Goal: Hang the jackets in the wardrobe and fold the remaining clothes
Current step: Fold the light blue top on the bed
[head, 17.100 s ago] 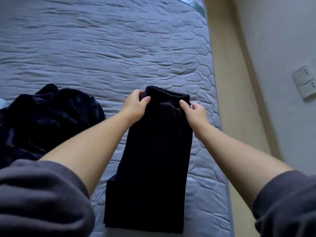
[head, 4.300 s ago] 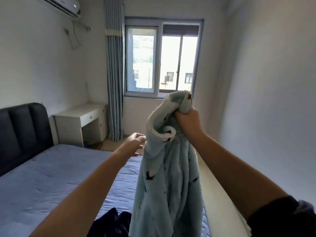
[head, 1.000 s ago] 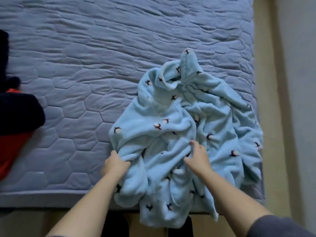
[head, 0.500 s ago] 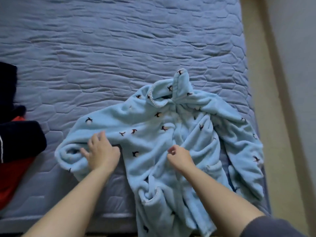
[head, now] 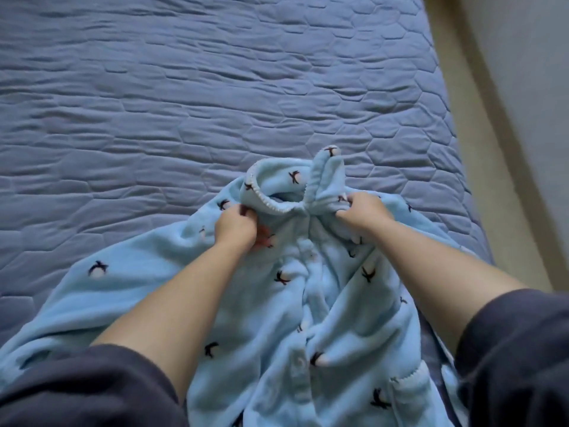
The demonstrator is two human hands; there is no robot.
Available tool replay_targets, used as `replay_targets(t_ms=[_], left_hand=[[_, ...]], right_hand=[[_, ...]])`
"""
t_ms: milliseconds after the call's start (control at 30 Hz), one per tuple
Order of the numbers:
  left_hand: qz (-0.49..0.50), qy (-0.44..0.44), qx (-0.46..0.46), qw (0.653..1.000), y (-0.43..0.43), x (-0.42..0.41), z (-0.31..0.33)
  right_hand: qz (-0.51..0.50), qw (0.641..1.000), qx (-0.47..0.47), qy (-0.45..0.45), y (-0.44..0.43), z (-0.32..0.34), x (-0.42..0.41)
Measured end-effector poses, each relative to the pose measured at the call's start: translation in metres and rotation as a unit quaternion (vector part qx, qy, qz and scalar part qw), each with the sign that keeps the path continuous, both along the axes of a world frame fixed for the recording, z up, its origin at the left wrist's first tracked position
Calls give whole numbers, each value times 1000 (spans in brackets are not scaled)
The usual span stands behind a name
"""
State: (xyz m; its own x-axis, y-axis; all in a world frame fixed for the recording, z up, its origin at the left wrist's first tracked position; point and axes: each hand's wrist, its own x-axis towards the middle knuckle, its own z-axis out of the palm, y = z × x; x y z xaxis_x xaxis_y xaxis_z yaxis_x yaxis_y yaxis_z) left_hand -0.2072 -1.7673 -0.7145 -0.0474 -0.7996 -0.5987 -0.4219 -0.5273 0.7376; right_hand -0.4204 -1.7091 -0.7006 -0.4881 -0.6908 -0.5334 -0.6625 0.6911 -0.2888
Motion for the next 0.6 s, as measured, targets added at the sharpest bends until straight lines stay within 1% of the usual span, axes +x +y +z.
replay_targets(t_ms=[33,67,167,267,333,367,433,533,600], left_hand=[[12,19,9,1000,-3,-2,5],[20,43,19,999,-7,-4,11],[6,156,35,987,-28,-19,39],[-9,179,-18,984,-73,-51,65],[-32,181,-47,982,-100,-68,77],[-56,164,-52,984,-106,-73,77],[-107,76,-50,990,-94,-67,69],[-154,-21,-34,987,-32,-29,39],[-175,-83,-23,981,21,5,24]], right_hand=[[12,1000,0,-4,0,3,-2],[22,1000,-19,-7,-1,9,-3],[21,994,-111,-10,-21,37,-8],[-35,976,-216,17,-57,66,-17],[-43,970,-235,40,-76,77,-21],[-37,974,-217,45,-79,77,-20],[-17,988,-150,41,-67,67,-13],[9,997,-79,15,-12,42,6],[25,999,-35,14,33,27,19]])
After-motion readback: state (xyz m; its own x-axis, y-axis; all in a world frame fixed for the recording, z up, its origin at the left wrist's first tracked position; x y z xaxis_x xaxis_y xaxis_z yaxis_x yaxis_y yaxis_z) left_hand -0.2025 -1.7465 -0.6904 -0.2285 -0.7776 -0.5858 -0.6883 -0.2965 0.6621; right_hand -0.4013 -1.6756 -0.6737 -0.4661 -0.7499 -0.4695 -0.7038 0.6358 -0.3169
